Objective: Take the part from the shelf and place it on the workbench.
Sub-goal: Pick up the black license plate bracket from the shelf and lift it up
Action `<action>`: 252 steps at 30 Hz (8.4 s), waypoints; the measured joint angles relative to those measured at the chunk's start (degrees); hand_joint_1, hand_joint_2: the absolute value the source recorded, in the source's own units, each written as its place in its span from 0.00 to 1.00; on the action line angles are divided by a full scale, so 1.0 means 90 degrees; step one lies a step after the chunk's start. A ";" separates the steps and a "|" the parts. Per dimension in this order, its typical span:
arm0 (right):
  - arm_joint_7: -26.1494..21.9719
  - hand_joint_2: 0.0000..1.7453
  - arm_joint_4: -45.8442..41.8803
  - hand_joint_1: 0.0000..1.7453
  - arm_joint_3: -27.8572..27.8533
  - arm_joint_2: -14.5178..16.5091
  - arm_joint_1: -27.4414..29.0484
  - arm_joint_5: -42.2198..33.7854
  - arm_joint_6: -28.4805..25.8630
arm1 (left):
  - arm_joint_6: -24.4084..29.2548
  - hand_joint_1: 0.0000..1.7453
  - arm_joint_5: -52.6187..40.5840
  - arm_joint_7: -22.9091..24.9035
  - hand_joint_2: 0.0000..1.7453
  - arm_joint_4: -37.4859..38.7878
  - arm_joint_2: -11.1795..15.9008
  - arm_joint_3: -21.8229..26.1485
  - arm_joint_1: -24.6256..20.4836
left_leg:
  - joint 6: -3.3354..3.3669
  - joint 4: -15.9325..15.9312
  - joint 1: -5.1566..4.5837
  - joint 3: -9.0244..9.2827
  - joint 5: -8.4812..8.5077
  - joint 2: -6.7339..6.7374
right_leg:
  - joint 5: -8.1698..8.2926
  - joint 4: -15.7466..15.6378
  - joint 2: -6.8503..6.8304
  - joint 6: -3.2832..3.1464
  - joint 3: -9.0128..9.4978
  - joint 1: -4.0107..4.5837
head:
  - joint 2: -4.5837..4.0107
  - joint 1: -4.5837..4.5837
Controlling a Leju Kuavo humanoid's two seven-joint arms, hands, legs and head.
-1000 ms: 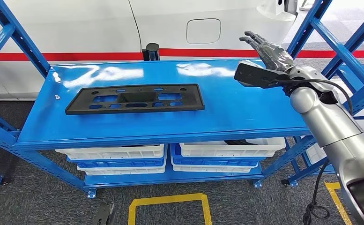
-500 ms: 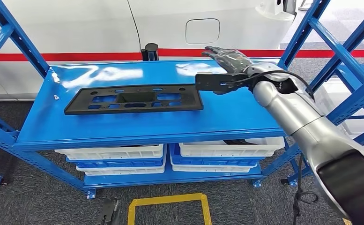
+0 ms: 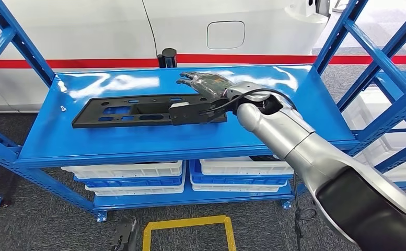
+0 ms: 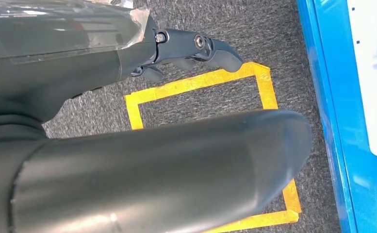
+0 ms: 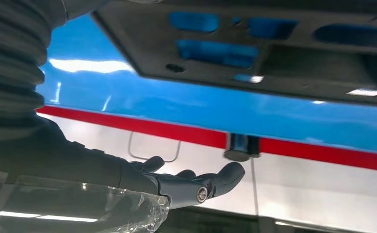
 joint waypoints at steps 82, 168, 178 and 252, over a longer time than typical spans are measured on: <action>0.0017 1.00 0.2257 0.00 0.0116 0.0550 0.1123 0.4343 -0.4053 | 0.0190 0.00 -0.0888 -0.0067 0.00 -0.0093 -0.0050 0.0047 0.0051 | -0.0001 -0.0001 0.0004 0.0011 0.0000 0.0001 | -0.0001 0.0000 0.0002 -0.0001 0.0009 0.0002 | 0.0000 0.0001; 0.0988 1.00 0.2753 1.00 -0.1241 0.0001 0.0969 0.6044 -0.5523 | 0.0081 0.00 -0.1495 0.0078 0.00 -0.0002 -0.0035 -0.0323 0.0187 | 0.0000 -0.0001 0.0003 0.0016 0.0000 -0.0001 | 0.0000 0.0000 0.0002 0.0000 0.0014 0.0002 | 0.0000 0.0000; 0.0008 1.00 0.1823 1.00 -0.2206 0.0032 0.1304 0.4625 -0.6147 | 0.0213 0.00 -0.1531 0.0025 0.00 0.0002 -0.0034 -0.0309 0.0200 | 0.0000 0.0000 0.0002 0.0015 0.0000 -0.0005 | 0.0000 0.0000 0.0000 0.0000 0.0014 0.0002 | 0.0000 -0.0001; -0.2268 1.00 -0.5359 1.00 -0.5600 -0.0487 0.3415 0.2755 -0.6178 | 0.0188 0.00 -0.0826 -0.0328 1.00 0.0120 0.0155 0.0627 0.0400 | 0.0000 -0.0001 0.0001 0.0014 -0.0003 -0.0007 | -0.0002 -0.0003 -0.0002 0.0000 0.0016 0.0002 | 0.0000 -0.0001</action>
